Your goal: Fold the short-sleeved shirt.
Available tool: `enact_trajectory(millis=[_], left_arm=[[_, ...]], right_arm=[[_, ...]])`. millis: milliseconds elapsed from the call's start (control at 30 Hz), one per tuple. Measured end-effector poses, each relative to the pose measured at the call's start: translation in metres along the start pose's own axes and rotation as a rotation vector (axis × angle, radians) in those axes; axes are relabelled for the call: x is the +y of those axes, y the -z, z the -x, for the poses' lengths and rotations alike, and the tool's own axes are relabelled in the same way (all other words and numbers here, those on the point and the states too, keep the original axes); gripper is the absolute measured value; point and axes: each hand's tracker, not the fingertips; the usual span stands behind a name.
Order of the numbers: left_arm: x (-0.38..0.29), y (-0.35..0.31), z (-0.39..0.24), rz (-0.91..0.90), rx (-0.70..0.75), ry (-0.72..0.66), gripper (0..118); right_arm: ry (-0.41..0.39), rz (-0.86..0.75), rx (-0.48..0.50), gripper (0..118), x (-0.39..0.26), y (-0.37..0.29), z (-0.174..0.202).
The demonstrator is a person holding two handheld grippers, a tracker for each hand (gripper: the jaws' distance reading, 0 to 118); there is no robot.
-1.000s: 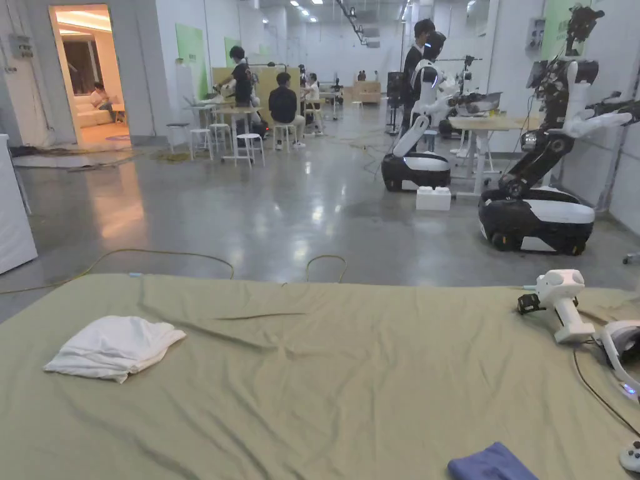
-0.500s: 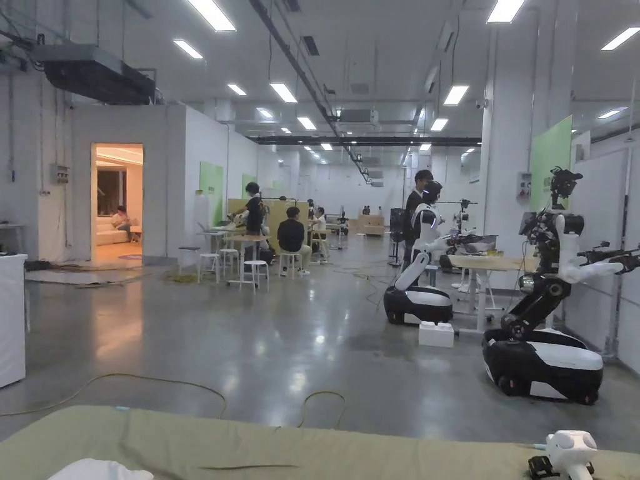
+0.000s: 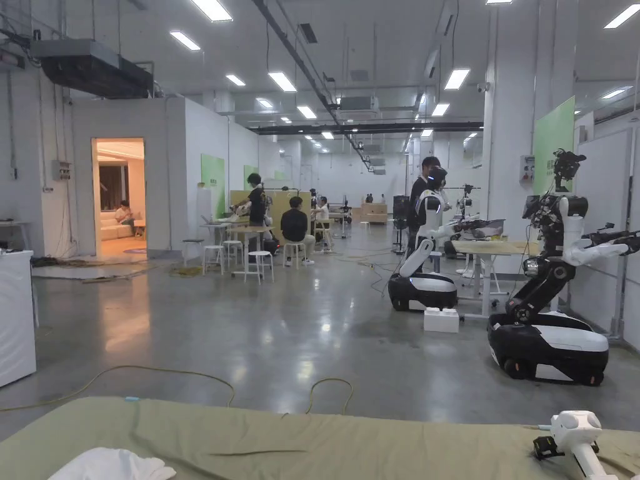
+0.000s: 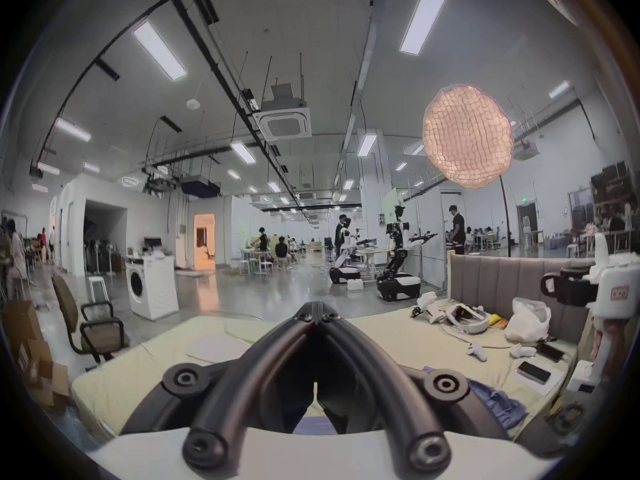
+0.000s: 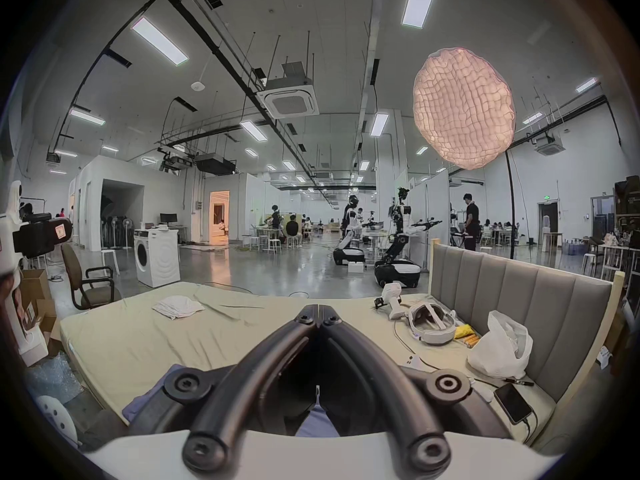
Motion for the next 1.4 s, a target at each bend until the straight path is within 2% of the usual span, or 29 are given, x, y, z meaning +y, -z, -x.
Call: enact_trajectory(millis=[167, 300, 367, 400, 433, 567, 667, 733, 800, 900, 1000, 1100, 1300, 1333, 1400], left_arm=[[-0.018, 0.033, 0.022, 0.174, -0.022, -0.136, 1], [-0.082, 0.088, 0.051, 0.419, -0.048, -0.271, 20], [-0.124, 0.128, 0.07, 0.574, -0.084, -0.378, 69], [-0.146, 0.148, 0.076, 0.647, -0.076, -0.427, 80], [-0.166, 0.166, 0.083, 0.692, -0.063, -0.44, 80], [-0.256, 0.246, 0.1, 0.908, 0.042, -0.308, 80], [-0.303, 0.289, 0.106, 1.011, 0.079, -0.296, 79], [-0.325, 0.314, 0.112, 1.086, 0.11, -0.362, 78], [-0.342, 0.334, 0.125, 1.074, 0.089, -0.393, 69], [-0.359, 0.357, 0.11, 1.164, 0.096, -0.232, 40], [-0.37, 0.359, 0.094, 1.222, 0.094, -0.202, 31], [-0.376, 0.365, 0.087, 1.218, 0.077, -0.157, 6], [-0.384, 0.371, 0.088, 1.246, 0.064, -0.133, 5], [-0.388, 0.378, 0.088, 1.251, 0.057, -0.128, 5], [-0.388, 0.382, 0.092, 1.27, 0.039, -0.126, 5]], right_arm=[[0.035, 0.069, 0.024, 0, -0.011, 0.001, -0.003], [0.107, 0.164, 0.024, 0, -0.028, 0.005, -0.008], [0.125, 0.19, 0.025, 0, -0.036, 0.007, -0.01], [0.131, 0.202, 0.025, 0, -0.041, 0.008, -0.012], [0.135, 0.222, 0.027, 0, -0.045, 0.009, -0.013], [0.132, 0.311, 0.016, 0, -0.062, 0.016, -0.017], [0.124, 0.378, -0.006, 0, -0.074, 0.017, -0.021], [0.111, 0.427, -0.022, 0, -0.082, 0.017, -0.023], [0.092, 0.458, -0.046, 0, -0.089, 0.015, -0.024], [0.082, 0.509, -0.065, 0, -0.099, 0.014, -0.024], [0.083, 0.548, -0.06, 0, -0.107, 0.015, -0.022], [0.072, 0.569, -0.048, 0, -0.112, 0.018, -0.019], [0.081, 0.59, 0.018, 1, -0.117, 0.066, -0.026], [0.102, 0.615, 0.051, 21, -0.12, 0.082, -0.031], [0.144, 0.756, 0.087, 78, -0.12, 0.065, -0.024]])
